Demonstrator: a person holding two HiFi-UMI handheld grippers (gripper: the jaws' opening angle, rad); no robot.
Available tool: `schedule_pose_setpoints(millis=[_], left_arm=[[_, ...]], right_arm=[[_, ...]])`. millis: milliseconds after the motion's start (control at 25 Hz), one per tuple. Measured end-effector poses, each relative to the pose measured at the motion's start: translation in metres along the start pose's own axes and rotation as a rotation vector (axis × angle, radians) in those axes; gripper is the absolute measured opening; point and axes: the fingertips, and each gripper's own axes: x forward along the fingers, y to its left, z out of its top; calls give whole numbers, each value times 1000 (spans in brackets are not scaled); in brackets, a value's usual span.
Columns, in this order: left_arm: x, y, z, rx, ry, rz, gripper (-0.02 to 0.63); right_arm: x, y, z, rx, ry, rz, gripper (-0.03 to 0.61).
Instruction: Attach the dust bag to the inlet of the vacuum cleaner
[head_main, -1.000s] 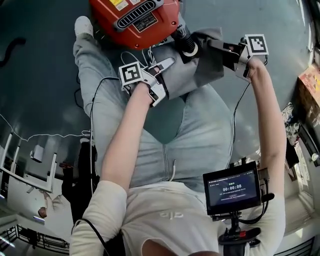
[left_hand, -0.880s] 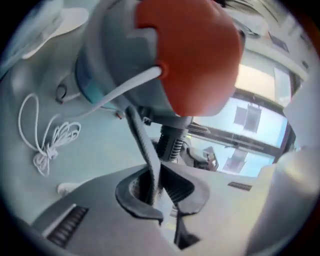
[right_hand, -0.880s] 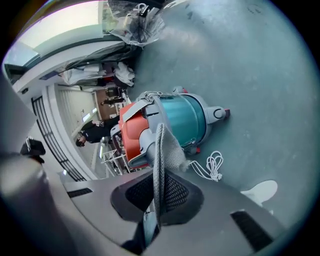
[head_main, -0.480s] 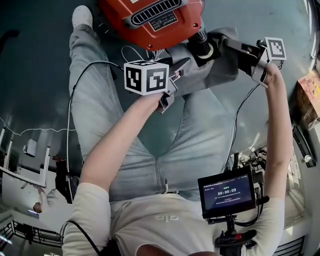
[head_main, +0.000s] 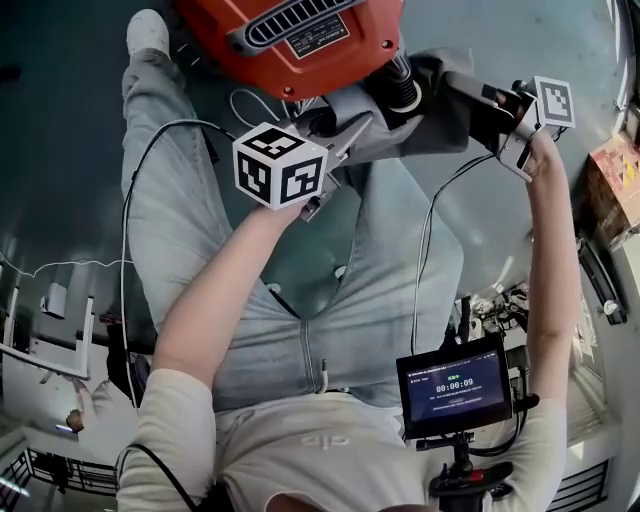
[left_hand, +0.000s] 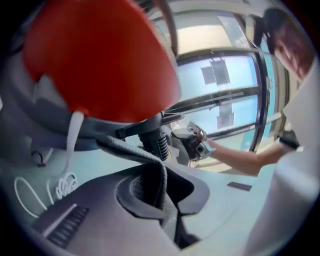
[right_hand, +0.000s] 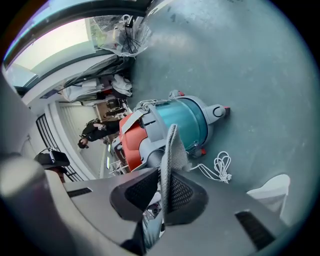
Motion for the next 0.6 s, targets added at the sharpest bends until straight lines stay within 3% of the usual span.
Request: schedule_pose_setpoints(millis=[80,200,280,440,520,600], left_arm=[[0,2,2,-122,-16,-40,17],[-2,2,8,-237,-44,-82,17],[-3,3,9,-288,-61,-103,15],[-4,7,14,-369,-83,-129,15],[-5,7,14,-425,-93,-140,15],[-7,8,11,-466,-86,-152,15]], right_arm=[[-3,-3,-4,-51,51,-20,23],[-4,-9,-20,-125,203,-74,155],[-5,-14,-39,-124,311,-88,164],[-5,-22,-51,-95,344,-64,160],[-10,-29,-51,-113,348,-98,22],[-10,-21,-48,-100,345,-80,17]])
